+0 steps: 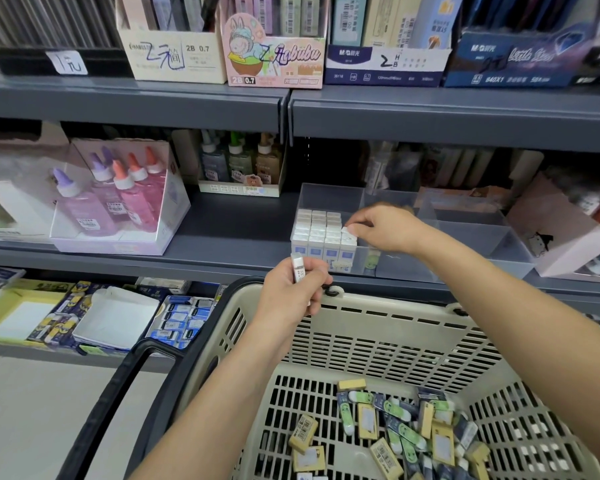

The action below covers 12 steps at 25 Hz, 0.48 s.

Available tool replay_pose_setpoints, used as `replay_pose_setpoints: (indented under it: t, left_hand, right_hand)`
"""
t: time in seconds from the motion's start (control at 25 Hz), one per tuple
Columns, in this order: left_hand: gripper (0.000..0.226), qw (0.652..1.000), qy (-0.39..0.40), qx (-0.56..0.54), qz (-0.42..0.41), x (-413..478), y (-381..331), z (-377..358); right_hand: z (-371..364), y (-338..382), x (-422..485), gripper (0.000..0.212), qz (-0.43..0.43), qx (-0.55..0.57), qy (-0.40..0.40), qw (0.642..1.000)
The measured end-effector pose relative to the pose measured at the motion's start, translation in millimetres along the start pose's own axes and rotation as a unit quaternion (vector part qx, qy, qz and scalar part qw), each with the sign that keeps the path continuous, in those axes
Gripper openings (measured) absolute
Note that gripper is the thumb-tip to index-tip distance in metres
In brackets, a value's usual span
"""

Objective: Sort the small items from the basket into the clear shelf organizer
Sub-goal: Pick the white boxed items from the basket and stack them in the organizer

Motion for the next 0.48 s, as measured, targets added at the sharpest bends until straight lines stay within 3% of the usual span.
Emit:
replay_pose_setpoints:
  t: [0.28,0.48]
  left_hand:
    - [0.006,1.000,0.002,0.001,0.002,-0.7,-0.6,-0.1]
    - [0.008,1.000,0.011,0.003,0.008,-1.5,-1.7,-3.3]
  right_hand:
    - [-1.2,-5.8,4.7,0.022,0.000,0.121,0.001,0.993]
    - [3.9,-1.2,-2.6,0.026,0.027,0.073,-0.025,0.997]
Point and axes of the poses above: each hand's wrist, its own x-axis towards the middle knuckle, its own z-axis out of the back of the hand, y = z × x, the point moved 6 cm from there along x, towards the middle knuckle, and after that the axes turned 9 degrees about y, right-handed, at the moved point
